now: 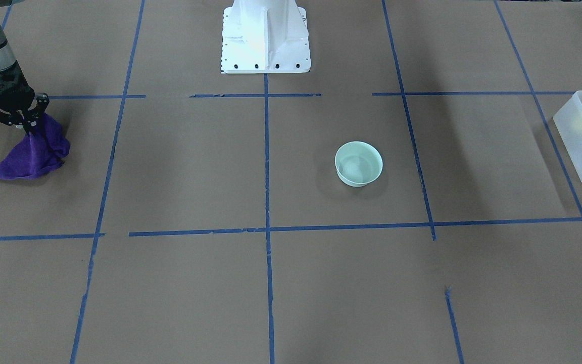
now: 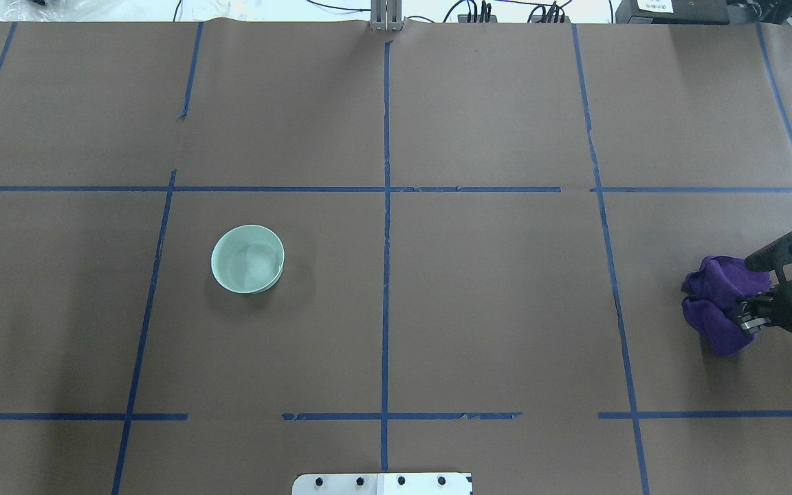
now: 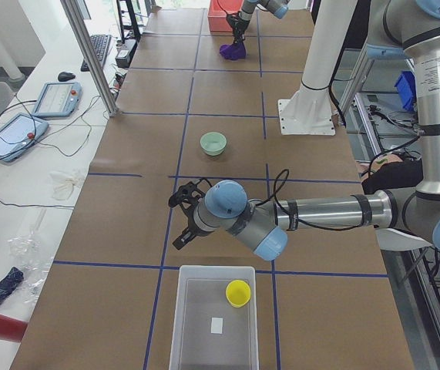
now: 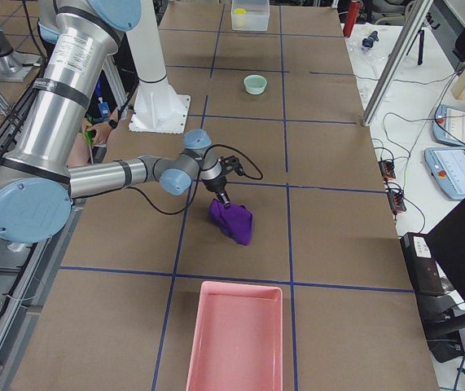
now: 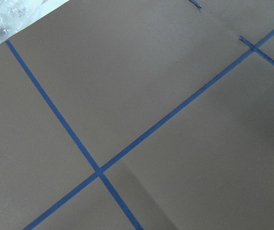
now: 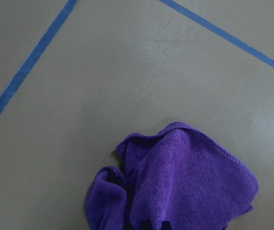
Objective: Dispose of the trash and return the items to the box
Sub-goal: 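Carry the purple cloth with the right gripper into the pink bin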
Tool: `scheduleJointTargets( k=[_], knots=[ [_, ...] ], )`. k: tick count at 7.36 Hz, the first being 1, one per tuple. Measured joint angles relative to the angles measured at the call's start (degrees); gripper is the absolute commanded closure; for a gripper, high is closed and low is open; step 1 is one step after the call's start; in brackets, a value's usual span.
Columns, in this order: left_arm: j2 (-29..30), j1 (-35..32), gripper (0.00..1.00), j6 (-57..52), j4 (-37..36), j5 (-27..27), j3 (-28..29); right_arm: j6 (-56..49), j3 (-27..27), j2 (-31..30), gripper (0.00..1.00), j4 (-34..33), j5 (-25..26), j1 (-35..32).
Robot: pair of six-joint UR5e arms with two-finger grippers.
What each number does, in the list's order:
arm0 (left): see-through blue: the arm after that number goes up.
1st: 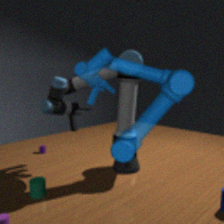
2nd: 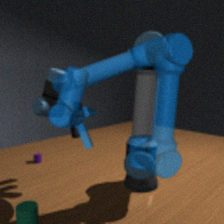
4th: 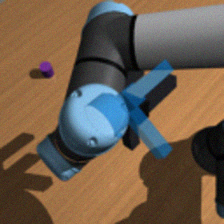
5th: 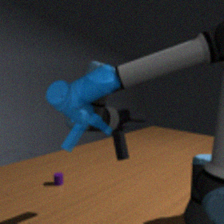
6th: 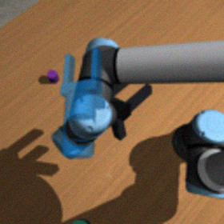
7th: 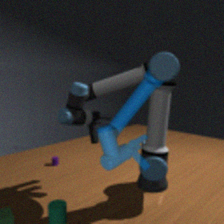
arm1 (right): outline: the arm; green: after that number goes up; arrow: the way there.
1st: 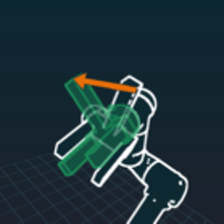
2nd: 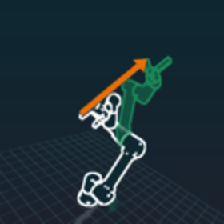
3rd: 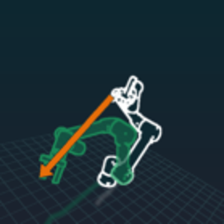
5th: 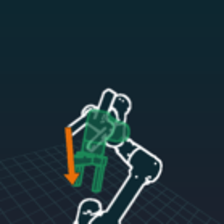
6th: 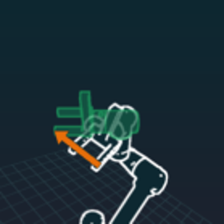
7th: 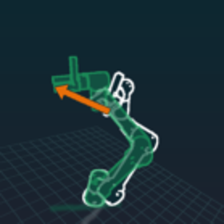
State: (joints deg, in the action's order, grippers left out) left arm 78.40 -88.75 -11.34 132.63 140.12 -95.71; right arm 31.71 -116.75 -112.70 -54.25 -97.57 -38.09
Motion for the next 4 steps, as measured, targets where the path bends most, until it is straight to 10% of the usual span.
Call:
scheduleJointTargets(
  k=[4],
  knots=[
    [0.0,0.0,0.00,1.5,0.1,0.2,-0.4,-38.8,-0.3,5.5,1.00,-17.0,-21.3,-33.5]
  ],
)
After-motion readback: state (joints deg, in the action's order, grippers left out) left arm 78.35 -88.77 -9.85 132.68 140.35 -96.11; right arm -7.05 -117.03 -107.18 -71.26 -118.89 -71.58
